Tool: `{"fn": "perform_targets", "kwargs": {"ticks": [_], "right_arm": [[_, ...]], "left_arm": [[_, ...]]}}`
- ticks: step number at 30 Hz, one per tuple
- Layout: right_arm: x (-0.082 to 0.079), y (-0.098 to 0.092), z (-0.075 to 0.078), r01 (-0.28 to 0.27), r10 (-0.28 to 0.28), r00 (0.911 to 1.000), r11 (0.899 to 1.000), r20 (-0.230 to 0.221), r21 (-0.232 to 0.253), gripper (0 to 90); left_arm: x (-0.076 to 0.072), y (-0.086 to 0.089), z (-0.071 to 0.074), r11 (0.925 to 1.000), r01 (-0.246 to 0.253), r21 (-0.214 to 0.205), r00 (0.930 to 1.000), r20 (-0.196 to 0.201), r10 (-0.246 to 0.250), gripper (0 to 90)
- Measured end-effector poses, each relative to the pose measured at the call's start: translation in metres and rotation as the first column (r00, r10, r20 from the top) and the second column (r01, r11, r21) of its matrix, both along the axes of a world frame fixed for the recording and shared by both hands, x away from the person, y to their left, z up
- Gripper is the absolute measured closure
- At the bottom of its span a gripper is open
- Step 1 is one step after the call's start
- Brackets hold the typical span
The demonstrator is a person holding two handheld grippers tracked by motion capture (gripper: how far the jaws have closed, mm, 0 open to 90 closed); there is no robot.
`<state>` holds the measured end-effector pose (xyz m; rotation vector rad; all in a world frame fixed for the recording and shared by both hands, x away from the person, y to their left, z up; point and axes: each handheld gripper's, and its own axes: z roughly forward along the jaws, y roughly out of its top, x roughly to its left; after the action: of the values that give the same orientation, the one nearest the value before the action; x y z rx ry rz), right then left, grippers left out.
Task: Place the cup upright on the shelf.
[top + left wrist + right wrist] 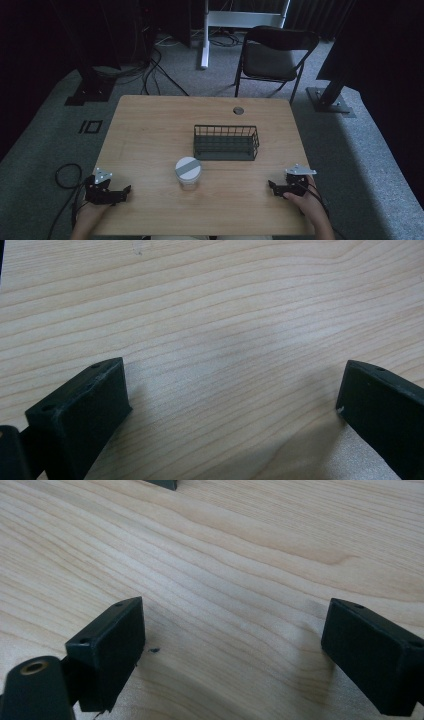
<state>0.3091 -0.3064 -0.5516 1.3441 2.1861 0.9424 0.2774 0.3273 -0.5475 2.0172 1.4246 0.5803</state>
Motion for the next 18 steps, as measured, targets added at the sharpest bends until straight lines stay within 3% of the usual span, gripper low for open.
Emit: {"fn": "perform_targets", "kwargs": {"ticks": [18], "right_arm": [[-0.0055,-0.0024,0.0,-0.013,0.013,0.9999,1.0,-0.002,0.002,10.1]], "left_arm": [[0.0001,0.0001,0.0,1.0,0.0,0.0,1.0,0.0,0.0,0.6]]}}
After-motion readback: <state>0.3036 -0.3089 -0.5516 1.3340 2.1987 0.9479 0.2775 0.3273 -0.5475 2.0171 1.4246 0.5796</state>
